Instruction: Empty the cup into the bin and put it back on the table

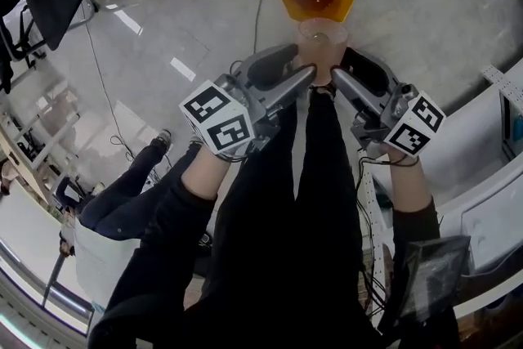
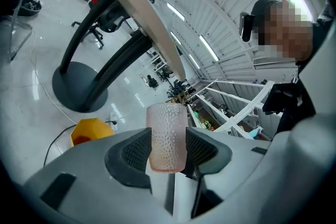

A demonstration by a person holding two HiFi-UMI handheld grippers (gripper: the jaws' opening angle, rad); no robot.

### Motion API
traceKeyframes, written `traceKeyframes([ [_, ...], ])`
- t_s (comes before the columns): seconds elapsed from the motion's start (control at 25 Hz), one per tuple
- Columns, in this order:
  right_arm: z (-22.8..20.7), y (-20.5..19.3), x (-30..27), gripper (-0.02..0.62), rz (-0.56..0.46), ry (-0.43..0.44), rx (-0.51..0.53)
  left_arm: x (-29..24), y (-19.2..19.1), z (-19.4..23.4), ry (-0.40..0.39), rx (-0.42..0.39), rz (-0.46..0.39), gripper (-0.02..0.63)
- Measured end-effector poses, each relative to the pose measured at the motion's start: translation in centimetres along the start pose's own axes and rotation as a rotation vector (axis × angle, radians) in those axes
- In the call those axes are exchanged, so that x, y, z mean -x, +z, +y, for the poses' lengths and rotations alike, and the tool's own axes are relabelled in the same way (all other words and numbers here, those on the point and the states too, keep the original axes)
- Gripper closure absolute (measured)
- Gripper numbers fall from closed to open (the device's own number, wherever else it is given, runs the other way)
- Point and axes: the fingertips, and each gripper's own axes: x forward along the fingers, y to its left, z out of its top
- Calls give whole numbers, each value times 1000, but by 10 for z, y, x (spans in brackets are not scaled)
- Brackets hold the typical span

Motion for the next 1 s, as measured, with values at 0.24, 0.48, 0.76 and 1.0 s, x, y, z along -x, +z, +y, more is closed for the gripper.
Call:
traceKeyframes([
  [0.24,-31,-24,-3,400,-21,-28,-63,-8,-22,30,19,50,-7,392],
  [0.48,-80,-36,-13,400,-29,-59,-132,-32,-36,75,51,134,0,391],
  [0.76,-81,-33,-15,400,-49,-74,-167,-33,-31,75,73,149,4,392],
  [1.0,-87,-36,-12,400,-60,-94,-208,-38,-36,79,74,187,10,393],
])
